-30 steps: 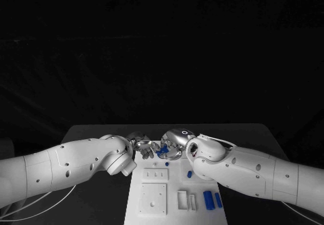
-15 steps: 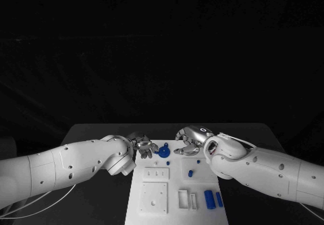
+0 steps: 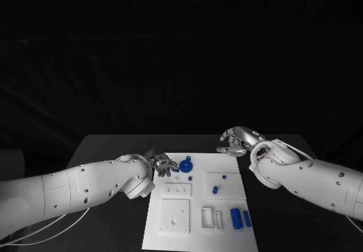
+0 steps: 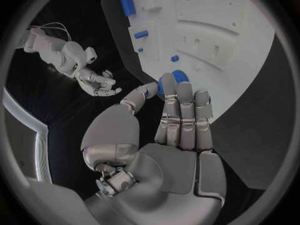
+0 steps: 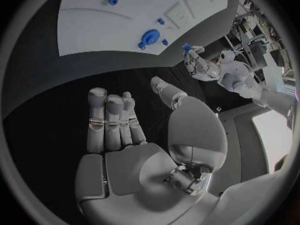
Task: Assemble the parts on the task board
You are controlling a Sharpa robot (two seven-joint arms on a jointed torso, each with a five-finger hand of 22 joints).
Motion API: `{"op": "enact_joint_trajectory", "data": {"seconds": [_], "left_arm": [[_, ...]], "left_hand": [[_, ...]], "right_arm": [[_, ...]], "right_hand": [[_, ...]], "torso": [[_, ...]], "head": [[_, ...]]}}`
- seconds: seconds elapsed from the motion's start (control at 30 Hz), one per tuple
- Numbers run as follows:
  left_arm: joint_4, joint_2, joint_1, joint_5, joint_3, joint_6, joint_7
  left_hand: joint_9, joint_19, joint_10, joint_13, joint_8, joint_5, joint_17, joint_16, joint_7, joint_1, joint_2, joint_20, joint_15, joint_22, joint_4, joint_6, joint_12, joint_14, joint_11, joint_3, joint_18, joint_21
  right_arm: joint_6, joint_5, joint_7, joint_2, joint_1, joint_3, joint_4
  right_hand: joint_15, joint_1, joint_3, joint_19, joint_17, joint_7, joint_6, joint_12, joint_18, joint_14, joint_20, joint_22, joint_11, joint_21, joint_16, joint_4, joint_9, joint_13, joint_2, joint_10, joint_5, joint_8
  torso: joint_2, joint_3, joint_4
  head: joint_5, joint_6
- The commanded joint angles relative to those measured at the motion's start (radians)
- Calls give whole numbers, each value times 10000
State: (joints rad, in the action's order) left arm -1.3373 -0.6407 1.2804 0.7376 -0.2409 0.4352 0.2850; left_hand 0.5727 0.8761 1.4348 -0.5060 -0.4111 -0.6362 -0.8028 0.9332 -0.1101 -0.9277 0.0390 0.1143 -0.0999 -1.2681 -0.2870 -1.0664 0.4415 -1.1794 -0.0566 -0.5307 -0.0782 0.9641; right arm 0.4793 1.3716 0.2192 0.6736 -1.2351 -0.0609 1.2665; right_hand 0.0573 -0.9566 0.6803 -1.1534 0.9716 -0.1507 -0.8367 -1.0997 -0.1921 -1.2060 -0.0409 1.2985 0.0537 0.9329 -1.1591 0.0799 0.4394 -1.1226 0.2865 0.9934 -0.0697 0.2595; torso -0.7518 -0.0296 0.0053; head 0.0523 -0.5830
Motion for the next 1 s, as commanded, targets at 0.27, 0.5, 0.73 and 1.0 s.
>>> {"op": "enact_joint_trajectory", "data": {"seconds": [0.27, 0.5, 0.73, 1.0], "left_arm": [[70, 138, -357, 319, 0, 616, 254], [223, 317, -526, 559, -1, 462, 405], [396, 450, -699, 887, -2, 300, 481], [679, 695, -899, 1343, -1, 235, 496]], "left_hand": [[1181, 224, 88, -232, 142, -215, -57, 226, 814, -81, 55, 830, -127, 71, -4, -969, 232, -121, -109, -68, 200, 6], [1263, 332, 120, -398, 207, -244, -106, 386, 841, -62, 79, 878, -185, 43, -2, -1050, 378, -166, -154, -62, 210, 26], [1306, 372, 119, -485, 253, -241, -132, 475, 849, -56, 84, 904, -214, 9, -2, -1075, 456, -176, -172, -61, 215, 50], [1374, 411, 127, -594, 283, -177, -164, 592, 872, -48, 123, 936, -244, -41, 5, -1144, 566, -187, -196, -49, 220, 86]], "right_arm": [[331, -929, -235, -76, -174, 43, -446], [240, -957, -225, -241, -388, 45, -756], [228, -976, -245, -354, -484, 45, -928], [179, -1011, -246, -482, -505, 45, -986]], "right_hand": [[77, -67, -5, -47, -25, -73, -76, -66, -697, -6, 20, 30, -88, -55, 37, -49, 8, 50, 17, -19, -117, 44], [78, -65, -31, -42, -33, -73, -77, -83, -697, -1, 24, 45, -89, -64, 37, -59, 7, 82, 16, -33, -195, 48], [78, -66, -42, -38, -37, -72, -75, -90, -697, 4, 26, 52, -89, -68, 37, -63, 6, 97, 13, -42, -226, 50], [77, -69, -47, -36, -39, -73, -73, -96, -697, 7, 27, 57, -89, -71, 37, -64, 5, 107, 11, -48, -248, 50]], "torso": [[80, -116, 56], [101, -136, 42], [85, -123, 67], [76, -121, 67]], "head": [[23, -247], [-9, -356], [-33, -423], [-29, -475]]}}
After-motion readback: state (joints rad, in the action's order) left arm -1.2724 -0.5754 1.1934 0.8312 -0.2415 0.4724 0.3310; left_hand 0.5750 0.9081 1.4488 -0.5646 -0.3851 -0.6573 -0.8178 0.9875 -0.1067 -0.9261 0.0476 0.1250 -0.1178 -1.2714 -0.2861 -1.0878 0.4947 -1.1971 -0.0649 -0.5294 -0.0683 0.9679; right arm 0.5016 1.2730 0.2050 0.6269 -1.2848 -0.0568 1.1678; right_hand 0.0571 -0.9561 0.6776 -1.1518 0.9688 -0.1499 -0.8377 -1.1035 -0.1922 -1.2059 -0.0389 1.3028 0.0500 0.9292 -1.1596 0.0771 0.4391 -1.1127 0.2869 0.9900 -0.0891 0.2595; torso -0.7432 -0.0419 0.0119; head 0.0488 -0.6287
